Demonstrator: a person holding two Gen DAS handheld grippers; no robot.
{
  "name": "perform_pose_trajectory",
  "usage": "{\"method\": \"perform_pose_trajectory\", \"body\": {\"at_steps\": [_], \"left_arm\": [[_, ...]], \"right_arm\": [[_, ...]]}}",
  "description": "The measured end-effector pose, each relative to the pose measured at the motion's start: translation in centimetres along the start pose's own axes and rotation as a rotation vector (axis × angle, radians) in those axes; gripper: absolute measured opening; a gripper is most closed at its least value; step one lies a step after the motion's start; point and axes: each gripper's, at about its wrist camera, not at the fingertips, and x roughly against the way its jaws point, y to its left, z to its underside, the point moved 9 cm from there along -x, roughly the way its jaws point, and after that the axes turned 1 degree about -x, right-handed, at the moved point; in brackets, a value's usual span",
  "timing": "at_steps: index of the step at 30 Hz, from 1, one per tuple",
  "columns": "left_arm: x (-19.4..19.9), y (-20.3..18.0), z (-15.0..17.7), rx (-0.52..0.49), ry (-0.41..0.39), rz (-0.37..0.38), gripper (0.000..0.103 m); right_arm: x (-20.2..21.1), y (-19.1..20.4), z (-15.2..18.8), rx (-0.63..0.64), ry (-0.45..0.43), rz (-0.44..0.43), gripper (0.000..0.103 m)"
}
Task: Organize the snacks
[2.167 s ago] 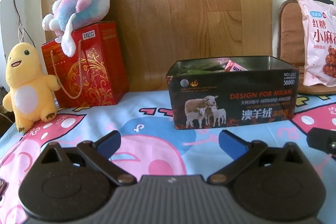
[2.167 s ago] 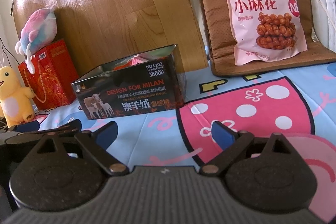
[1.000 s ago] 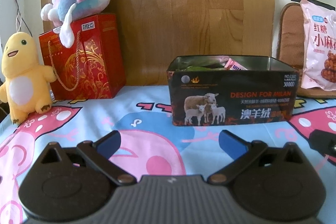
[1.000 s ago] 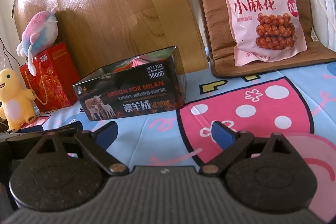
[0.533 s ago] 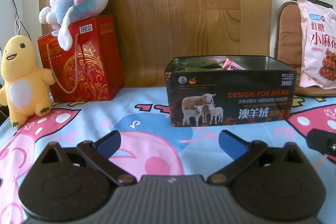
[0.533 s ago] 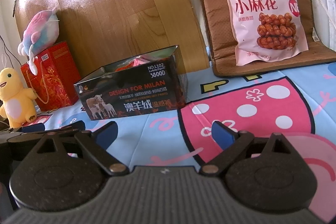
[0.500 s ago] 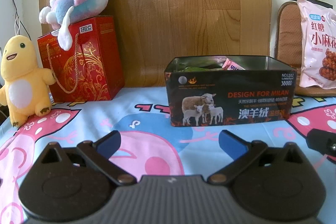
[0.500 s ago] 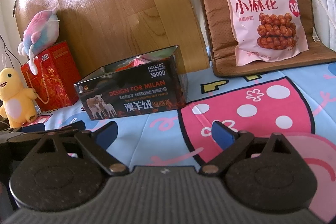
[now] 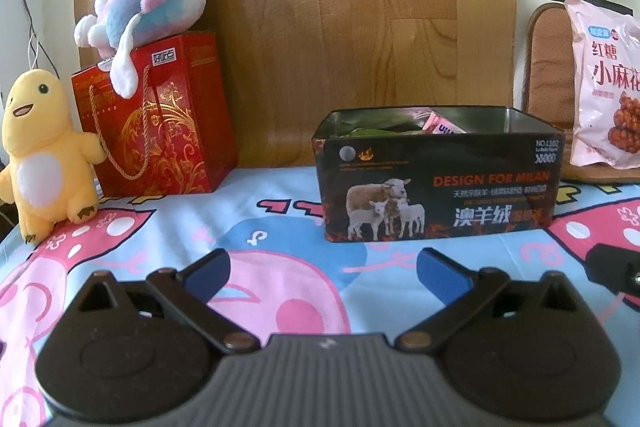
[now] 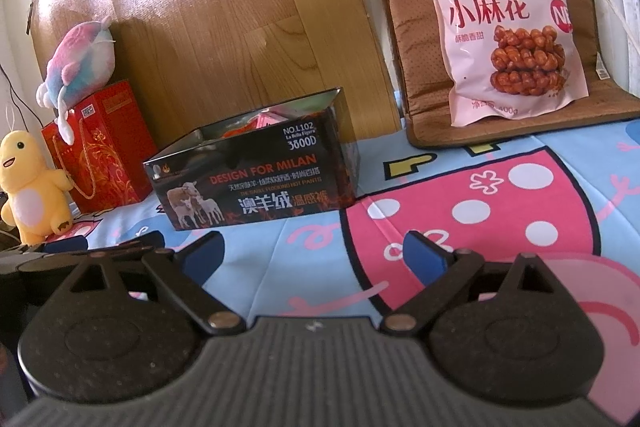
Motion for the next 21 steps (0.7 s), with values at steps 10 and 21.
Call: {"method": "perform_pose_trajectory", "body": {"at_steps": [10, 21], "left_arm": [[-0.01, -0.01, -0.01, 0.002, 0.001, 0.005, 0.103], [-0.09, -0.06, 0.06, 0.003, 0.009, 0.025, 0.103]], "right_arm": [[0.00, -0.03, 0.02, 0.002, 0.002, -0.003, 0.098], [-0.03, -0.01, 0.04, 0.004, 0.003, -0.004, 0.098]]}}
